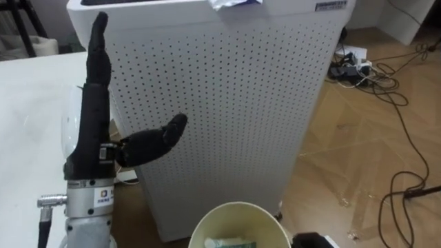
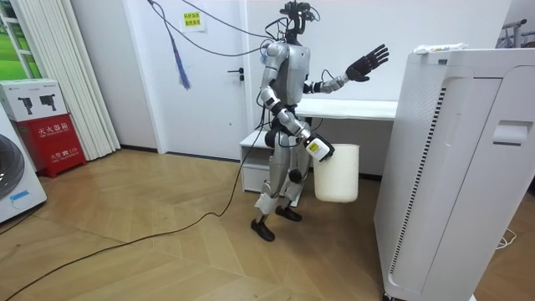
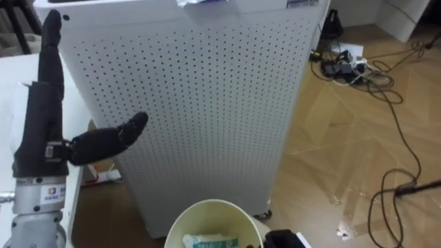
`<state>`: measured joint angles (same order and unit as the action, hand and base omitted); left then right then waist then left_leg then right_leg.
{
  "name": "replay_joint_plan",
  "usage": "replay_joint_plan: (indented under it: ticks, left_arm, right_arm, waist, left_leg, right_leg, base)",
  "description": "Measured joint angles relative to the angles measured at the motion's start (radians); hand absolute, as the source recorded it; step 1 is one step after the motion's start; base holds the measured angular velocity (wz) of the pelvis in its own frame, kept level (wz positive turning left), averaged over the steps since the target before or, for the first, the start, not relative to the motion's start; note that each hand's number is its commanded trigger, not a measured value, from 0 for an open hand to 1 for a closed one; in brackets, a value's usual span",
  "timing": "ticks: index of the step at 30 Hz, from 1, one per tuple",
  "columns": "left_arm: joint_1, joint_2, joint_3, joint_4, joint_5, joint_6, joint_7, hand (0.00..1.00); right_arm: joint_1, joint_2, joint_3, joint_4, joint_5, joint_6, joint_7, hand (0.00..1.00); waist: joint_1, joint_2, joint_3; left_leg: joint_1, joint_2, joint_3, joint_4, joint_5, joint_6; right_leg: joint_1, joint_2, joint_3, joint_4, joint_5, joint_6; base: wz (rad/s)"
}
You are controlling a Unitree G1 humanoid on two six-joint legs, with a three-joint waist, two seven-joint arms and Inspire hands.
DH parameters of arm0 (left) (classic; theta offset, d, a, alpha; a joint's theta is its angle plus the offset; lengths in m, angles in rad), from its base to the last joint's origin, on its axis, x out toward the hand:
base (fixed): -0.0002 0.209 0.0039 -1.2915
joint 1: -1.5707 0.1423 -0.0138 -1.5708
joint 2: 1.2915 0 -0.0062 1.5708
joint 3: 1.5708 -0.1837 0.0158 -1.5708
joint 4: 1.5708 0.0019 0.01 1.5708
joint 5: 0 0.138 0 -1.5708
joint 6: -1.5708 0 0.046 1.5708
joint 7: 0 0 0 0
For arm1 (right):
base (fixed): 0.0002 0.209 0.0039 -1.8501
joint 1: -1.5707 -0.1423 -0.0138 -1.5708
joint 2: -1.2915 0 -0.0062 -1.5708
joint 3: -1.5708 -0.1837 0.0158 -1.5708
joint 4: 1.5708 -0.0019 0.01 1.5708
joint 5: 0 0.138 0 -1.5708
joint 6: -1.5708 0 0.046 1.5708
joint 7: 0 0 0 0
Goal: Pick garbage
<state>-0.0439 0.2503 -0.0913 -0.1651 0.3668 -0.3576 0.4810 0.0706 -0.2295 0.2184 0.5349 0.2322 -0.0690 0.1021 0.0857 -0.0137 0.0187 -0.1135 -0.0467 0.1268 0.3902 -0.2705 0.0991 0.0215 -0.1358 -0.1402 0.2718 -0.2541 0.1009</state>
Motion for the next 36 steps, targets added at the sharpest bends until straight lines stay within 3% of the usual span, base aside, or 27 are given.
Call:
replay_joint_plan:
  ticks: [5, 13, 15, 19, 20, 21, 22, 23, 24, 25, 26, 27, 28, 29, 30, 31, 32, 33, 35, 36]
  left_arm:
    - [-0.002, 0.005, 0.0, -0.013, 0.038, 0.002, 0.04, 0.0]
    - [-0.025, 0.007, -0.001, -0.029, 0.159, 0.021, 0.058, 0.0]
    - [-0.082, 0.014, -0.015, -0.03, 0.194, 0.05, 0.06, 0.0]
    - [-0.178, 0.046, -0.02, -0.029, 0.23, 0.054, 0.085, 0.0]
    - [-0.199, 0.048, -0.023, -0.029, 0.24, 0.064, 0.089, 0.0]
    - [-0.213, 0.056, -0.02, -0.032, 0.254, 0.074, 0.102, 0.0]
    - [-0.218, 0.062, -0.011, -0.032, 0.269, 0.078, 0.109, 0.0]
    - [-0.22, 0.056, -0.01, -0.028, 0.292, 0.098, 0.114, 0.0]
    - [-0.233, 0.06, -0.01, -0.028, 0.316, 0.107, 0.103, 0.0]
    - [-0.241, 0.061, -0.01, -0.028, 0.325, 0.109, 0.097, 0.0]
    - [-0.269, 0.066, -0.012, -0.028, 0.347, 0.113, 0.093, 0.0]
    - [-0.303, 0.074, -0.015, -0.028, 0.367, 0.116, 0.093, 0.0]
    - [-0.309, 0.078, -0.015, -0.029, 0.373, 0.119, 0.096, 0.0]
    - [-0.317, 0.09, -0.015, -0.025, 0.375, 0.133, 0.097, 0.0]
    - [-0.318, 0.104, -0.012, -0.017, 0.374, 0.158, 0.098, 0.0]
    - [-0.318, 0.116, -0.007, -0.018, 0.374, 0.172, 0.098, 0.0]
    - [-0.328, 0.138, 0.002, -0.015, 0.374, 0.201, 0.098, 0.0]
    - [-0.337, 0.137, -0.007, 0.005, 0.373, 0.213, 0.095, 0.0]
    - [-0.345, 0.146, -0.011, 0.021, 0.374, 0.216, 0.089, 0.0]
    - [-0.35, 0.158, -0.011, 0.024, 0.374, 0.223, 0.085, 0.0]
  right_arm:
    - [-0.002, -0.014, -0.001, -0.004, -0.006, -0.001, 0.003, 1.0]
    - [-0.002, -0.013, -0.001, -0.058, -0.029, -0.001, 0.012, 1.0]
    - [-0.004, -0.013, 0.006, -0.069, -0.042, -0.004, 0.023, 1.0]
    - [-0.006, -0.016, 0.01, -0.071, -0.042, -0.005, 0.033, 1.0]
    - [-0.006, -0.018, 0.01, -0.07, -0.047, -0.004, 0.035, 1.0]
    - [-0.012, -0.015, 0.014, -0.07, -0.056, -0.004, 0.044, 1.0]
    - [-0.021, -0.015, 0.02, -0.072, -0.063, -0.004, 0.047, 1.0]
    - [-0.021, -0.029, 0.031, -0.081, -0.085, -0.003, 0.054, 1.0]
    - [-0.019, -0.027, 0.038, -0.088, -0.084, -0.003, 0.054, 1.0]
    - [-0.02, -0.031, 0.036, -0.088, -0.084, -0.003, 0.054, 1.0]
    - [-0.023, -0.038, 0.026, -0.089, -0.085, -0.003, 0.05, 1.0]
    - [-0.022, -0.046, 0.016, -0.086, -0.087, 0.003, 0.045, 1.0]
    - [-0.019, -0.051, 0.014, -0.086, -0.092, 0.011, 0.045, 1.0]
    - [-0.018, -0.064, 0.016, -0.086, -0.119, 0.027, 0.056, 1.0]
    - [-0.017, -0.054, 0.025, -0.081, -0.144, 0.039, 0.061, 1.0]
    - [-0.022, -0.051, 0.035, -0.082, -0.159, 0.04, 0.062, 1.0]
    - [-0.029, -0.049, 0.055, -0.092, -0.166, 0.04, 0.064, 1.0]
    - [-0.021, -0.059, 0.063, -0.099, -0.166, 0.042, 0.064, 1.0]
    - [-0.022, -0.061, 0.065, -0.099, -0.166, 0.058, 0.065, 1.0]
    - [-0.022, -0.064, 0.065, -0.099, -0.166, 0.064, 0.067, 1.0]
  waist:
    - [-0.003, 0.004, -0.0047]
    - [-0.006, 0.013, -0.0098]
    - [-0.008, 0.03, -0.0042]
    - [-0.02, 0.052, -0.0085]
    - [-0.027, 0.069, -0.0051]
    - [-0.014, 0.077, -0.0048]
    - [-0.01, 0.076, -0.003]
    - [-0.032, 0.097, -0.0062]
    - [-0.059, 0.083, 0.0026]
    - [-0.064, 0.079, 0.0028]
    - [-0.076, 0.079, 0.0027]
    - [-0.082, 0.078, 0.0002]
    - [-0.078, 0.071, -0.0046]
    - [-0.066, 0.07, -0.0023]
    - [-0.049, 0.073, -0.0025]
    - [-0.047, 0.076, -0.0011]
    - [-0.05, 0.075, -0.0023]
    - [-0.071, 0.097, -0.0053]
    - [-0.08, 0.11, -0.0082]
    - [-0.084, 0.114, -0.0082]
  left_leg:
    - [0.037, 0.003, -0.003, -0.048, 0.008, -0.013]
    - [0.087, 0.001, -0.112, -0.093, 0.022, -0.036]
    - [0.11, 0.003, -0.188, -0.102, 0.028, -0.046]
    - [0.135, -0.001, -0.201, -0.139, 0.035, -0.055]
    - [0.163, 0.011, -0.238, -0.172, 0.05, -0.057]
    - [0.174, 0.023, -0.289, -0.182, 0.051, -0.058]
    - [0.175, 0.025, -0.302, -0.182, 0.05, -0.06]
    - [0.17, 0.044, -0.294, -0.187, 0.05, -0.09]
    - [0.171, 0.046, -0.229, -0.196, 0.06, -0.107]
    - [0.166, 0.048, -0.193, -0.195, 0.058, -0.11]
    - [0.126, 0.049, -0.132, -0.21, 0.065, -0.107]
    - [0.084, 0.044, -0.084, -0.231, 0.112, -0.081]
    - [0.091, 0.039, -0.069, -0.232, 0.133, -0.077]
    - [0.105, 0.041, -0.077, -0.239, 0.145, -0.07]
    - [0.121, 0.053, -0.138, -0.239, 0.142, -0.074]
    - [0.123, 0.063, -0.167, -0.238, 0.14, -0.077]
    - [0.125, 0.07, -0.183, -0.236, 0.126, -0.097]
    - [0.139, 0.079, -0.176, -0.24, 0.107, -0.11]
    - [0.15, 0.082, -0.095, -0.244, 0.11, -0.113]
    - [0.152, 0.082, -0.082, -0.245, 0.11, -0.112]
  right_leg:
    - [0.048, 0.014, 0.0, -0.075, 0.026, -0.008]
    - [0.068, 0.029, -0.001, -0.081, 0.035, -0.021]
    - [0.06, 0.038, -0.001, -0.04, 0.035, -0.022]
    - [0.087, 0.039, -0.003, -0.063, 0.039, -0.028]
    - [0.05, 0.045, -0.002, -0.008, 0.028, -0.038]
    - [0.012, 0.072, 0.034, -0.042, 0.025, -0.061]
    - [-0.008, 0.091, 0.064, -0.095, 0.051, -0.079]
    - [0.015, 0.1, 0.051, -0.109, 0.116, -0.087]
    - [0.03, 0.096, 0.065, -0.117, 0.116, -0.088]
    - [0.034, 0.095, 0.094, -0.123, 0.116, -0.088]
    - [0.033, 0.093, 0.162, -0.133, 0.116, -0.088]
    - [0.027, 0.081, 0.186, -0.134, 0.11, -0.079]
    - [0.019, 0.076, 0.183, -0.131, 0.107, -0.076]
    - [-0.016, 0.086, 0.152, -0.086, 0.094, -0.067]
    - [-0.039, 0.113, 0.146, -0.093, 0.084, -0.089]
    - [-0.06, 0.127, 0.146, -0.127, 0.099, -0.112]
    - [-0.11, 0.143, 0.122, -0.179, 0.219, -0.122]
    - [-0.115, 0.142, 0.081, -0.146, 0.257, -0.135]
    - [-0.103, 0.144, 0.094, -0.145, 0.252, -0.131]
    - [-0.101, 0.145, 0.1, -0.144, 0.25, -0.13]
  base:
    - [-0.04]
    - [-0.09]
    - [-0.1]
    - [-0.08]
    - [-0.4]
    - [-0.62]
    - [-0.52]
    - [-0.07]
    - [0.16]
    - [0.24]
    - [0.44]
    - [0.43]
    - [0.22]
    - [-0.31]
    - [-0.44]
    - [-0.58]
    - [-0.21]
    - [-0.06]
    - [-0.09]
    - [-0.18]
